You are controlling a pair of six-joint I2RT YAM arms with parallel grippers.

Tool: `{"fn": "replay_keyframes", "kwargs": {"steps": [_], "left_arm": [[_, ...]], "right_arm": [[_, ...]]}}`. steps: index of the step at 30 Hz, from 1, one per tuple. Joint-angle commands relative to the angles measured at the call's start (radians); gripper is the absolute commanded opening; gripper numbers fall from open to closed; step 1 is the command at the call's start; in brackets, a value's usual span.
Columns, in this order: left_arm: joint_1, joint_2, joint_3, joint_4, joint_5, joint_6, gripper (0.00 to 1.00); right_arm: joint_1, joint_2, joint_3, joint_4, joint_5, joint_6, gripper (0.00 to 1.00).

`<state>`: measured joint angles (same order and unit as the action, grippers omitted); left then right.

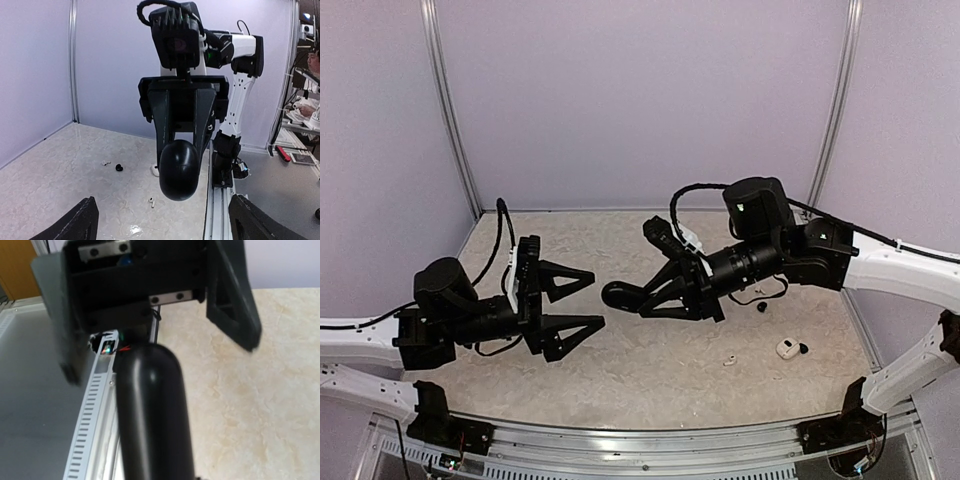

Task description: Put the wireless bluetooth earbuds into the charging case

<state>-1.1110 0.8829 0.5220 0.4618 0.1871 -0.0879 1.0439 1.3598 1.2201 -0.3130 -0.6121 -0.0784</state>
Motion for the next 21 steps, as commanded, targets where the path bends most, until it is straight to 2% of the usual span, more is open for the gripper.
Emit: {"fn": "replay_keyframes", "kwargs": {"steps": [1, 6, 8, 14, 21], "left_arm": [[0.009, 0.077, 0.082, -0.122, 0.072, 0.055, 0.84], [0.007, 0.13, 0.072, -0.038, 0.084, 0.045, 0.6], [0.007, 0.147, 0.074, -0.01, 0.092, 0.038, 0.54], [0.006, 0.183, 0.085, 0.018, 0.116, 0.019, 0.44], [0.01, 0.179, 0.084, 0.031, 0.123, 0.019, 0.39]], "right_arm": [[-0.002, 0.016, 0.052, -0.043, -0.019, -0.018, 0.07], [-0.002, 0.031, 0.072, -0.05, -0.039, -0.01, 0.07], [-0.003, 0.04, 0.078, -0.06, -0.043, -0.009, 0.07], [-0.002, 0.064, 0.1, -0.099, -0.044, -0.017, 0.06], [-0.002, 0.07, 0.099, -0.107, -0.043, -0.018, 0.06]]}}
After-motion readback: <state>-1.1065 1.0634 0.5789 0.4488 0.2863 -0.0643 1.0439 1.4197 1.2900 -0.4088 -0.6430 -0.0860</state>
